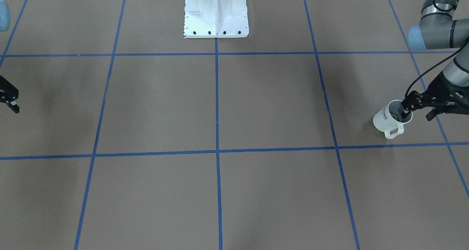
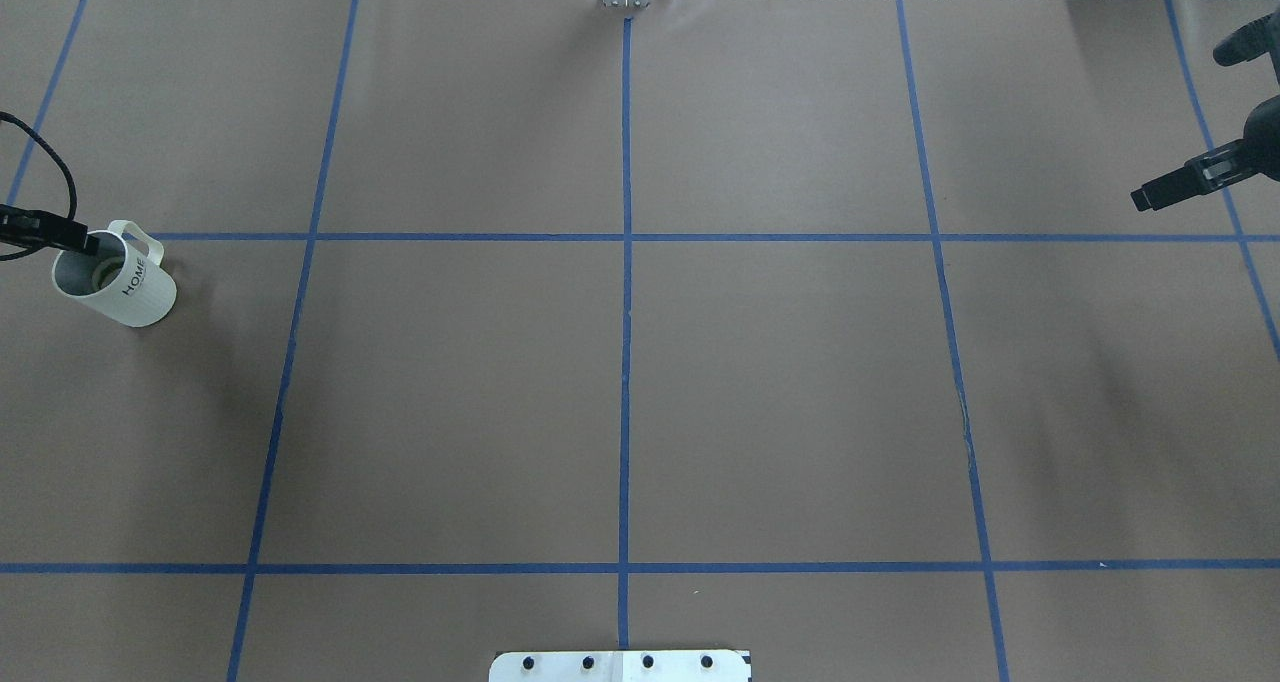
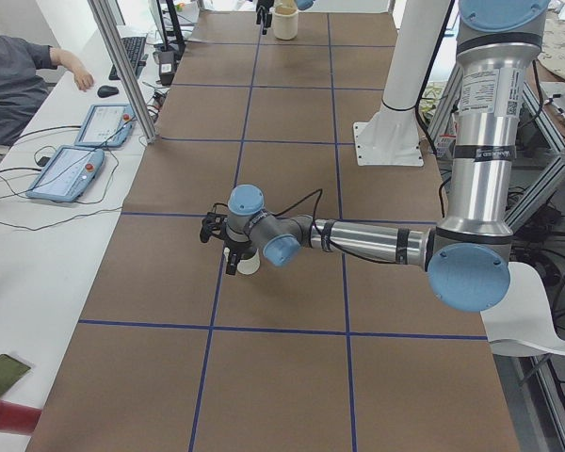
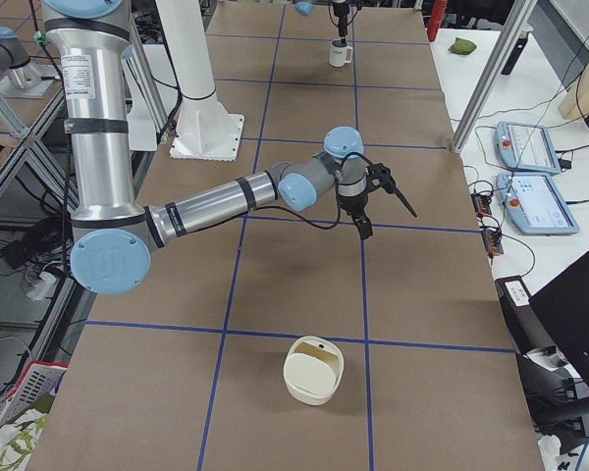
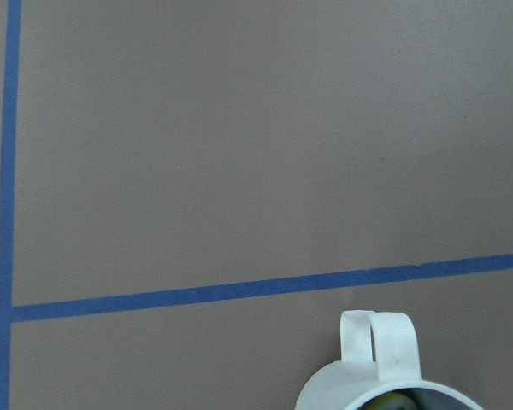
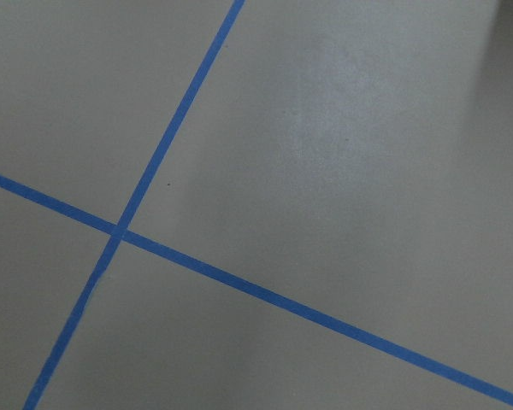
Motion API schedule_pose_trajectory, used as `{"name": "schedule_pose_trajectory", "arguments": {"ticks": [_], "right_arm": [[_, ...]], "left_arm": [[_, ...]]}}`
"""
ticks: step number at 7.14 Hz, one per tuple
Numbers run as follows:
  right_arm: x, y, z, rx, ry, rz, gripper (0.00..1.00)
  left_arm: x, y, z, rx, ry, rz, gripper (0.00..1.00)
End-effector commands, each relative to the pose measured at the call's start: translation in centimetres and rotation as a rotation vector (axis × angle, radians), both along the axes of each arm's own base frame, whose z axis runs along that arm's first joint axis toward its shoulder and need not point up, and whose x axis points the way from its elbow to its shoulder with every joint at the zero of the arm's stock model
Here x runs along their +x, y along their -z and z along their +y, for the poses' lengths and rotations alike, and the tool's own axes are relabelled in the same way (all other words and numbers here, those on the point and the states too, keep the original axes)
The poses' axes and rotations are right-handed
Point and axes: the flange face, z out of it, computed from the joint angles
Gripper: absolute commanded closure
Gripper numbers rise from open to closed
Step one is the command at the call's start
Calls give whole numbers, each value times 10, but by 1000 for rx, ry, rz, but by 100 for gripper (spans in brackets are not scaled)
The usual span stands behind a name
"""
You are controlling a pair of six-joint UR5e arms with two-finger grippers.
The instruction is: Left arm hands cup to right arm to dump lemon
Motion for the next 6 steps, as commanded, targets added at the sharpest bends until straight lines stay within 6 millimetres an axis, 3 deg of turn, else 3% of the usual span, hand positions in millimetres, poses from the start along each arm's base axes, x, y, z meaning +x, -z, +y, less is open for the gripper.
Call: {"name": "schedule_pose_trajectory", "arguments": {"ticks": [1, 4, 6], "right_arm": [[0, 0, 0, 0, 0, 1, 0], [0, -1, 0, -1, 0, 1, 0], [-4, 14, -8, 24, 1, -9, 0]], "left_arm": [[4, -1, 3, 7, -12, 0, 100], [2, -1, 4, 11, -15, -1, 100], [1, 29, 8, 30, -34, 43, 100]]}}
